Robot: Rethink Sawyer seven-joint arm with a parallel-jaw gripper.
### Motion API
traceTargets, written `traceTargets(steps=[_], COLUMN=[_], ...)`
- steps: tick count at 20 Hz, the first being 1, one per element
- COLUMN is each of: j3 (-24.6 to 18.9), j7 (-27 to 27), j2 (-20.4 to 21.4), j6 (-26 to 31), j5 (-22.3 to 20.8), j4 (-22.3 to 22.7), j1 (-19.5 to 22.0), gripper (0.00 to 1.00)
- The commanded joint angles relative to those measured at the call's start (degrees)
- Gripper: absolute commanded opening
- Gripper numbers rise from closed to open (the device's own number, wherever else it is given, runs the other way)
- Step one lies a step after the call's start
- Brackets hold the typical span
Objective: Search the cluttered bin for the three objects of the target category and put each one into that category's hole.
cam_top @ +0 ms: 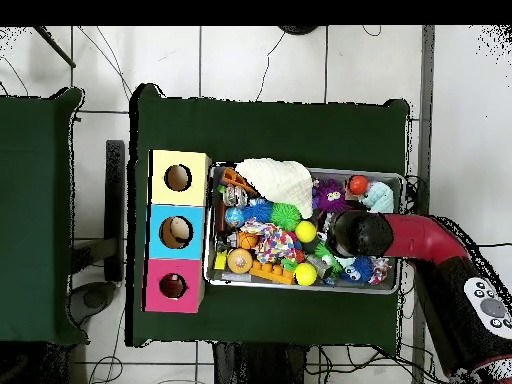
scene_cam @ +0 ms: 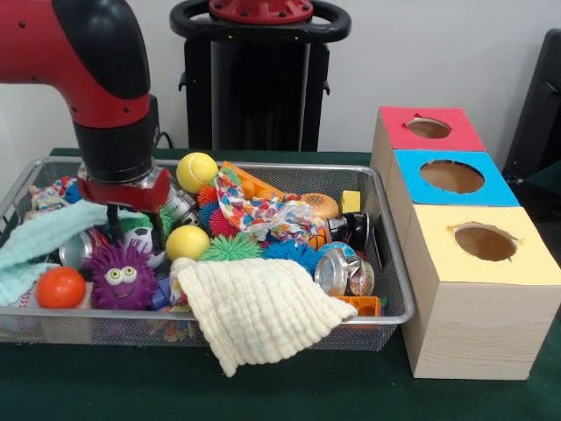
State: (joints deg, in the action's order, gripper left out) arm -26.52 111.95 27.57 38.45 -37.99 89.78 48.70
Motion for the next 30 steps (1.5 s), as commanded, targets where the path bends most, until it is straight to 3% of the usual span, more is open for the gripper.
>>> traceTargets(steps=[1, 6, 14, 15, 18, 24, 25, 28, 30], j3=[-2.49, -4.46, -8.17, -8.2, -3.22, 7.58, 9.2, 12.48, 13.21], j7=[-15.68, -15.91, -15.71, -15.52, -7.93, 11.78, 13.14, 17.16, 15.83], j2=[4.12, 10.68, 20.3, 21.47, 26.19, 24.36, 21.79, 19.67, 18.45], j6=[6.46, 7.8, 10.58, 11.2, 9.7, 2.99, 0.99, -4.72, -7.06], j5=[-1.99, 0.38, 5.07, 5.34, 3.21, 0.97, -0.15, 0.29, 1.03], j4=[8.15, 14.25, 19.56, 19.05, 18.23, 13.39, 12.07, 11.36, 11.05], j1=[-0.1, 1.48, 2.81, 2.49, -0.8, -4.54, -4.46, -5.35, -5.3], gripper=[1.0, 1.0, 1.0, 1.0, 1.0, 1.0, 1.0, 1.0, 1.0])
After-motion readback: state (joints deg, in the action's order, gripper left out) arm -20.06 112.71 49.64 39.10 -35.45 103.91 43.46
